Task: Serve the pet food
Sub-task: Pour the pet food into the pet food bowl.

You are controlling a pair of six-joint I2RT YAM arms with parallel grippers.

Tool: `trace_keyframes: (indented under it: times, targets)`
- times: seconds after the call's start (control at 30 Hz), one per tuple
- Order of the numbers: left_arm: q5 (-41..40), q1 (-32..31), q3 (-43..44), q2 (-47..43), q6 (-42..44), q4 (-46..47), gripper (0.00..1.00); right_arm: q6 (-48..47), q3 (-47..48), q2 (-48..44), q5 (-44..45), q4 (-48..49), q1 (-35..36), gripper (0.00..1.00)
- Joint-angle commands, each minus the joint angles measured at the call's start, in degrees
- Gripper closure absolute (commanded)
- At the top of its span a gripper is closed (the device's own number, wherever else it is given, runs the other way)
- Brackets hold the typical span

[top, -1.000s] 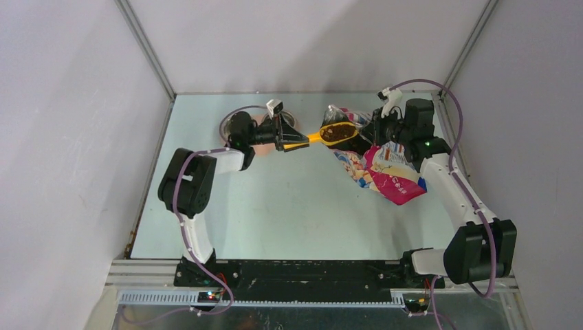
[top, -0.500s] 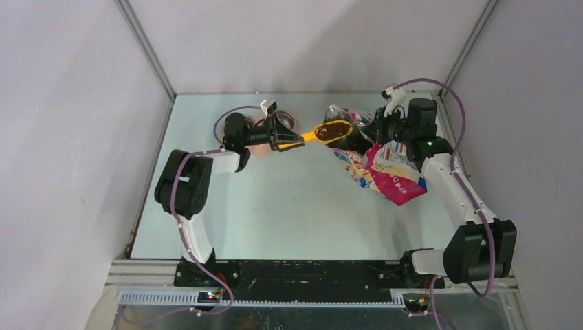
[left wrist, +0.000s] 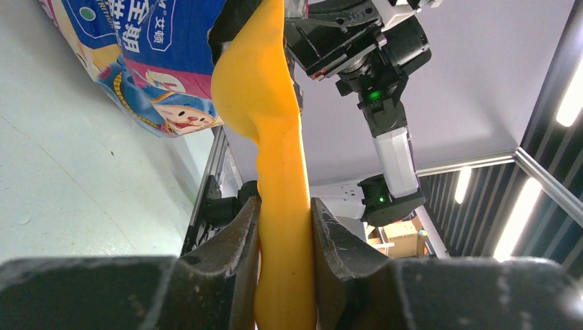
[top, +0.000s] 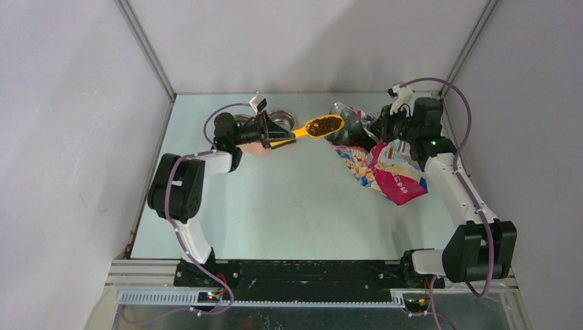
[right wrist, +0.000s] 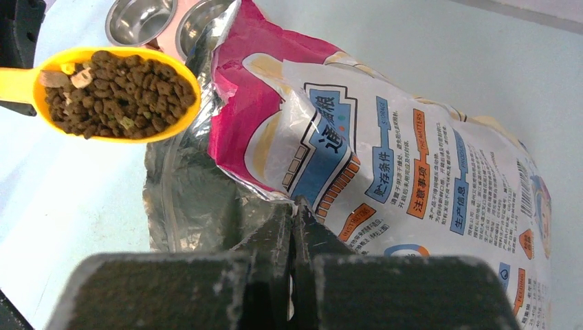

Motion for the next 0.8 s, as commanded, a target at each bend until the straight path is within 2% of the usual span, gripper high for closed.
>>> trace_keyframes:
  times: [0.0, 0.4, 0.77]
  targets:
    - [0.57, 1.68, -0.36, -2.85, -2.63, 7.25, 1.00, -0.91, 0.23, 0.93, 4.36, -0.41, -1.77, 1.00]
    - [0.05, 6.15, -1.93, -4.13, -3.17, 8.32, 1.00, -0.91, 0.23, 1.01, 4.36, -0.42, -3.14, 1.00]
    - [-0.87, 11.39, -2.67, -8.76, 10.42, -9.10, 1.00, -0.91, 0.23, 0.84, 4.03, -0.47, -3.45, 1.00]
